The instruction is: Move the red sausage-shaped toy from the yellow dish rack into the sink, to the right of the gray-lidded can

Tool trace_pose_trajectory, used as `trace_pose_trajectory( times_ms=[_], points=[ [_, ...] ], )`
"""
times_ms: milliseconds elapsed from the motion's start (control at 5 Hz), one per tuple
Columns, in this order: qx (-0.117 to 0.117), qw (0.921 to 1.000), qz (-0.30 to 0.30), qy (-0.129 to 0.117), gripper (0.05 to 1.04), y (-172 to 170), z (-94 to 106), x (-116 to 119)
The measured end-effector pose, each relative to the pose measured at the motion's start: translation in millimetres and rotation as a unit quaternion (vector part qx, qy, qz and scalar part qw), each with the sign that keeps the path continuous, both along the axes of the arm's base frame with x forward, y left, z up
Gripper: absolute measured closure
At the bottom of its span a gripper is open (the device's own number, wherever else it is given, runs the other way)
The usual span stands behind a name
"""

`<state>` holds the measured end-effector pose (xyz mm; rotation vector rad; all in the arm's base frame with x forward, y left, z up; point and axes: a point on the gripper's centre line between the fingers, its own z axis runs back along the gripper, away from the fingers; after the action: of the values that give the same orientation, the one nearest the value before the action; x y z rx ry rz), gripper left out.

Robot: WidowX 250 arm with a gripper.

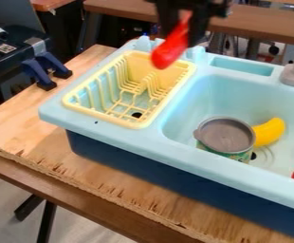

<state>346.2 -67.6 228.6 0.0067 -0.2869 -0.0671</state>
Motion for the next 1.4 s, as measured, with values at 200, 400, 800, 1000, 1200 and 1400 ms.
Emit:
trace_pose_trajectory(
  times_ms=[200,400,800,1000,1200,1400],
  points=[
    [-0.071,0.9953,0.044,-0.049,0.544,-48,-7.3,-5],
    [-0.113,0.9852,0.097,-0.086,0.544,-90,-25.6,-14],
    [-0.148,0.9724,0.128,-0.127,0.544,-138,-49.4,-9],
    [-0.139,0.9712,0.149,-0.123,0.544,-143,-61.3,3],
    [-0.101,0.9784,0.147,-0.106,0.544,-135,-75.1,18],
    [-0.066,0.9938,0.086,-0.024,0.544,-126,-73.9,29]
  ],
)
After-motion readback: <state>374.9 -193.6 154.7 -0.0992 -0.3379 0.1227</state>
